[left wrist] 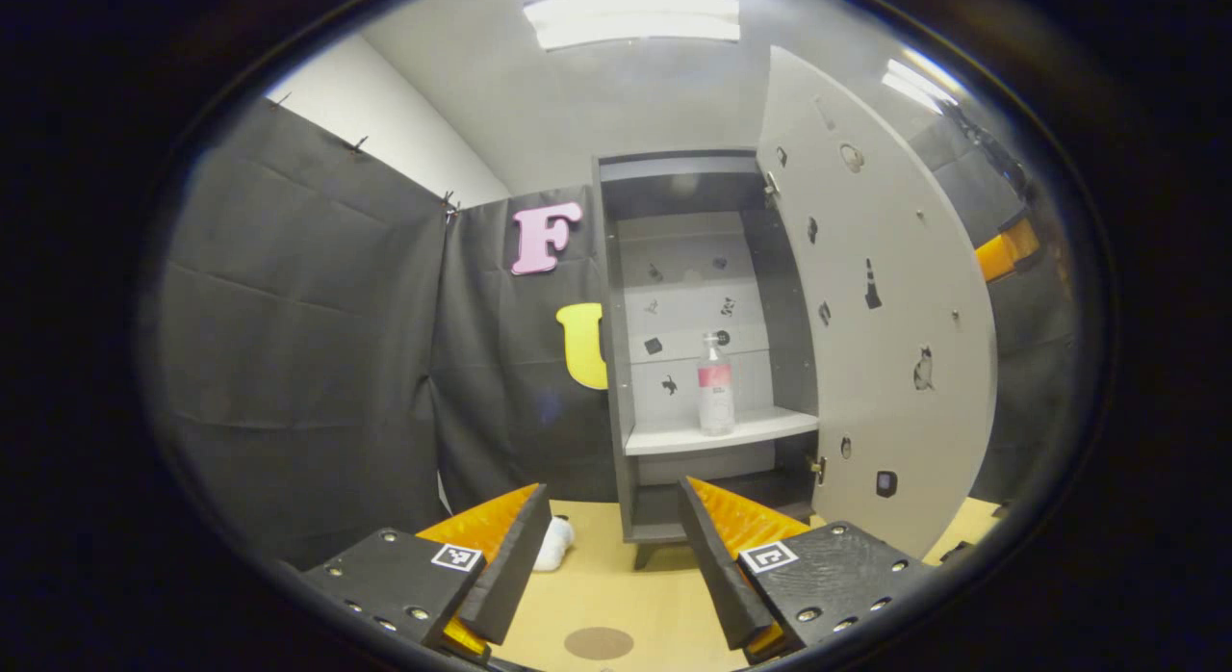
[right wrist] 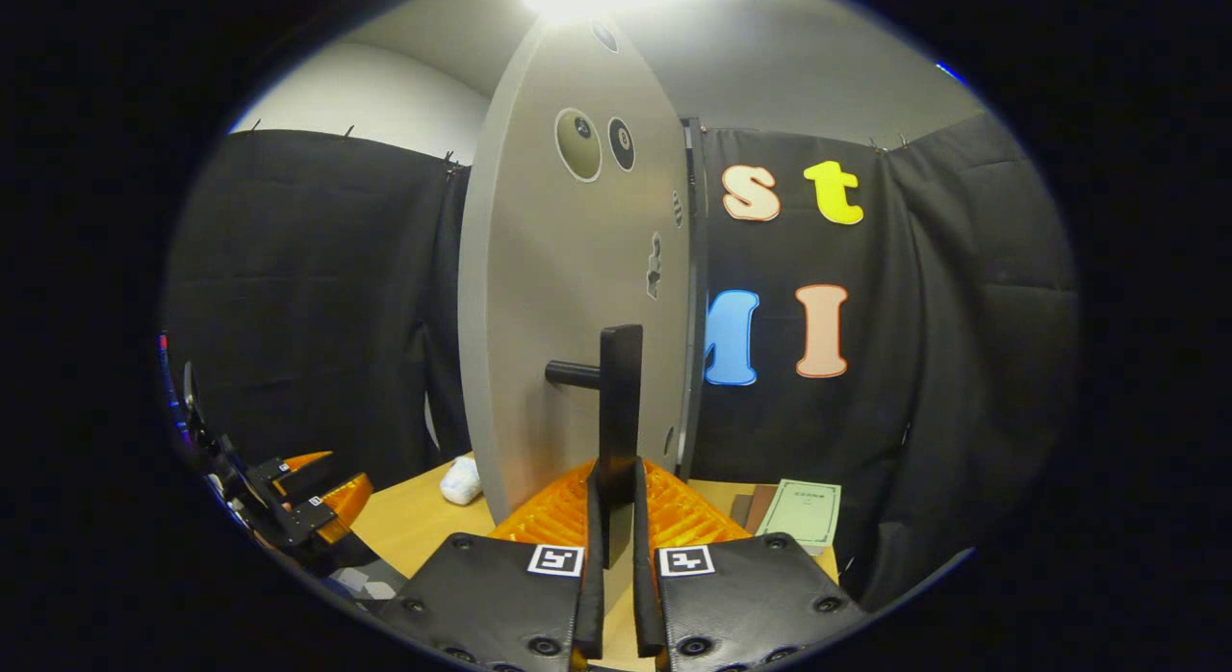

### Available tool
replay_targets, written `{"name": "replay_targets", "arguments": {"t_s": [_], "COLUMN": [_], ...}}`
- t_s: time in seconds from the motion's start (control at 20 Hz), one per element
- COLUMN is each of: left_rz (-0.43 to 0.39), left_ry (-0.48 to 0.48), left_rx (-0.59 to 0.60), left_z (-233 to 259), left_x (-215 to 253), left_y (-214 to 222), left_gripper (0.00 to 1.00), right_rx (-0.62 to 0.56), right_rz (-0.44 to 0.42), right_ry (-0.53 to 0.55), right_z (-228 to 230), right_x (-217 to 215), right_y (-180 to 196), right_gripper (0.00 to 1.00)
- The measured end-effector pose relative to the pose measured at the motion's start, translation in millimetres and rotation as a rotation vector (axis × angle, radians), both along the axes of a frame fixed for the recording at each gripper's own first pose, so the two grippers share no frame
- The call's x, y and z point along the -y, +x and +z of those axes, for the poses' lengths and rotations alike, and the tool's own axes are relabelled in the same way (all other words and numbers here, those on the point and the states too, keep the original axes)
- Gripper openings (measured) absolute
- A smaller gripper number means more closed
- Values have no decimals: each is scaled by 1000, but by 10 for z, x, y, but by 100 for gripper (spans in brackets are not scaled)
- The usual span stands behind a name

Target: Open the cabinet door with the right hand, grasp the bottle in the cabinet with the left hand and place it on the coaster, then close the cabinet door with the right hand.

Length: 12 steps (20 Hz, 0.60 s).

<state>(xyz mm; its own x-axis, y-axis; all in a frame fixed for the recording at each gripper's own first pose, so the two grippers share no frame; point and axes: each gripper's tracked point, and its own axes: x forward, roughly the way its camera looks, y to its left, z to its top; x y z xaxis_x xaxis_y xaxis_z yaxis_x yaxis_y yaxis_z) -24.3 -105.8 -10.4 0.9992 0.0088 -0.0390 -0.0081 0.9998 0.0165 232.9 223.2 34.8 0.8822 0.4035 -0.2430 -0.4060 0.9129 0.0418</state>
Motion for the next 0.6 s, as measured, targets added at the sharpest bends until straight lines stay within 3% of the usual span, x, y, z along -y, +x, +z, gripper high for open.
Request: {"name": "replay_targets", "arguments": {"t_s": [0.05,0.2,0.25,0.3,0.4,0.6], "left_rz": [1,9,8,4,-3,-28], "left_ry": [5,-1,-7,-11,-6,-3], "left_rx": [-1,-11,-16,-24,-33,-3], "left_z": [2,-8,-10,-20,9,222], "left_x": [32,103,151,198,266,356], "left_y": [-45,-103,-132,-152,-145,58], "left_gripper": [79,78,78,79,82,78], "right_rx": [11,23,12,-5,-13,-1], "right_rz": [-23,-55,-30,-4,21,32], "right_ry": [-14,4,38,76,129,172], "right_z": [-7,20,19,16,57,73], "right_x": [63,209,198,184,245,360], "right_y": [22,86,27,-30,-113,-194], "right_gripper": [10,13,5,11,12,17]}}
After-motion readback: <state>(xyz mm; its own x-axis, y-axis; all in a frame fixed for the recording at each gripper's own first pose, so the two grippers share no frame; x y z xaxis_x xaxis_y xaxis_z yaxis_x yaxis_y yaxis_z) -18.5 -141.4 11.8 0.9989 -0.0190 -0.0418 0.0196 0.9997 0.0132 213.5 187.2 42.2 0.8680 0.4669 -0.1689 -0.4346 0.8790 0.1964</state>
